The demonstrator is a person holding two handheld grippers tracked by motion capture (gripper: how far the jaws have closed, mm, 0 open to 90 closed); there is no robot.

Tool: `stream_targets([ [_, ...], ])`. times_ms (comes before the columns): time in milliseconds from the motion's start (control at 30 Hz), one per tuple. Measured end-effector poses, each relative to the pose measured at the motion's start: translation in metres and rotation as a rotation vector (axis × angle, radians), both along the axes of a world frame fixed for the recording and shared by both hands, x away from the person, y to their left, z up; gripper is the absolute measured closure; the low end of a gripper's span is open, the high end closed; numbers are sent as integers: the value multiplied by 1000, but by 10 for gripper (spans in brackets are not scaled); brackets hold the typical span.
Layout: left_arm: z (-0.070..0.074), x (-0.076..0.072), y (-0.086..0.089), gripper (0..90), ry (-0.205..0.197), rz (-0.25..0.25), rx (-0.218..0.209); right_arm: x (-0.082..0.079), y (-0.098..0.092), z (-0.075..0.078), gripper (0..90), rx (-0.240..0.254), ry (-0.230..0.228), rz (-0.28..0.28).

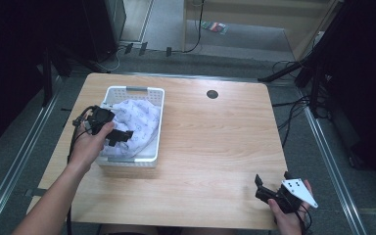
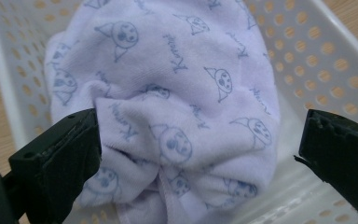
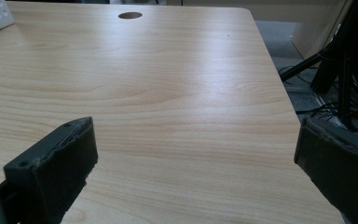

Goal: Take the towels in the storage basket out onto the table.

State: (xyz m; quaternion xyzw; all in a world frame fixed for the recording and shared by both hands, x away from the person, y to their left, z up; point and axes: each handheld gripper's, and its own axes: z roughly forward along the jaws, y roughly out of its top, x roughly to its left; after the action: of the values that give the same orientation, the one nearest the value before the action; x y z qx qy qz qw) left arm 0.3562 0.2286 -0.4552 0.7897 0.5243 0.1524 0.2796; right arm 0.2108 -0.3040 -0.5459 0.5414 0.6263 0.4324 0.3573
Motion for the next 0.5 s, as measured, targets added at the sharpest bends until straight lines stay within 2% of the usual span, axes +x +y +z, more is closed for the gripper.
stream_targets([
  [167,-8,23,-5,0,65,-7,13,1,-1,0,0,8,9,-3],
  [300,-14,40,-4,0,91,27,24,1,-2,0,0,15,13,-5],
  [500,-23,57,-7,0,131,23,56,2,-3,0,0,28,26,-11],
])
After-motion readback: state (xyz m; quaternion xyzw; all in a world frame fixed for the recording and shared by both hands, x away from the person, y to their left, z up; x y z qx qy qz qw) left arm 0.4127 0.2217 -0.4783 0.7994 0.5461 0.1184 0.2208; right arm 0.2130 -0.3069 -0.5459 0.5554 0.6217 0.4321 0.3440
